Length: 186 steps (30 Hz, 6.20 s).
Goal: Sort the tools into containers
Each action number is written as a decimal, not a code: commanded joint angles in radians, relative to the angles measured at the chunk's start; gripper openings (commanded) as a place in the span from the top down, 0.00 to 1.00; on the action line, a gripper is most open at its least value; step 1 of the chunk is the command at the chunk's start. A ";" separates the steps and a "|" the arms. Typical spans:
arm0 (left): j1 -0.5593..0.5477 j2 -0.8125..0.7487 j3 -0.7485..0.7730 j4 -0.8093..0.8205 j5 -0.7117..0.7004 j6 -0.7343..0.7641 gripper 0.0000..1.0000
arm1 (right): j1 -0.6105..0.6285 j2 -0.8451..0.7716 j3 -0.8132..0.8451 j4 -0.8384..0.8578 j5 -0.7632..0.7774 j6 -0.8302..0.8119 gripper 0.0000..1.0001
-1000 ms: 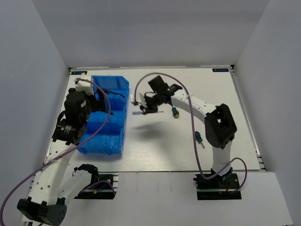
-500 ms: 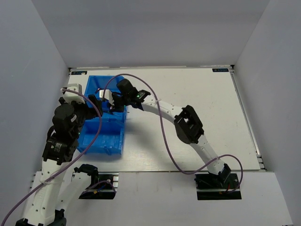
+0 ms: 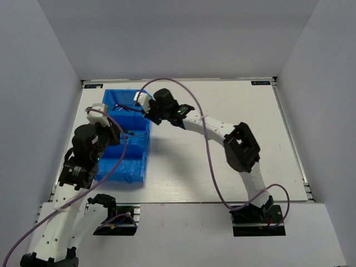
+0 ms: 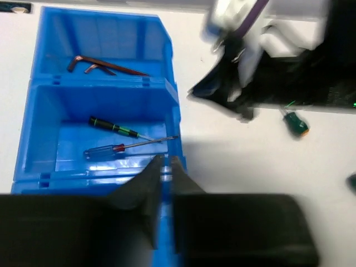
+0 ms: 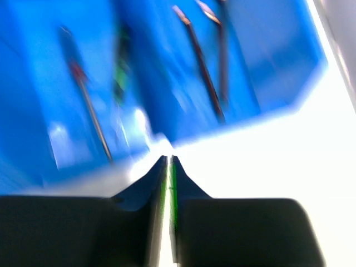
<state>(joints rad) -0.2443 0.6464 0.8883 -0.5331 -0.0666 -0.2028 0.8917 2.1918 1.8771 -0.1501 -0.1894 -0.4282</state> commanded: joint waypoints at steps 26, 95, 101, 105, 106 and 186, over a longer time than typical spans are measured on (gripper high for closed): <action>-0.013 0.297 -0.032 0.140 0.386 -0.078 0.29 | -0.393 -0.259 -0.446 -0.465 0.232 0.163 0.34; -0.013 0.090 0.055 0.214 0.479 -0.066 0.71 | -0.017 -0.309 -0.127 -0.477 -0.038 0.155 1.00; -0.023 0.425 0.106 0.138 0.617 -0.066 1.00 | -0.200 -0.348 -0.225 -0.848 0.230 0.175 1.00; -0.084 0.602 0.145 0.099 0.630 -0.046 0.87 | -0.322 -0.535 -0.533 -0.806 0.258 0.129 0.42; -0.101 0.642 0.168 0.088 0.630 -0.018 0.63 | -0.358 -0.573 -0.609 -0.810 0.257 0.125 0.32; -0.363 0.041 0.089 0.097 -0.013 -0.075 0.18 | 0.085 0.003 -0.041 0.024 -0.636 0.249 0.31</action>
<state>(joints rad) -0.6044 0.6861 0.9432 -0.4152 -0.0616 -0.2863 0.9859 2.2284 1.8214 -0.1184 -0.8288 -0.1299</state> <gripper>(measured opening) 0.820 0.686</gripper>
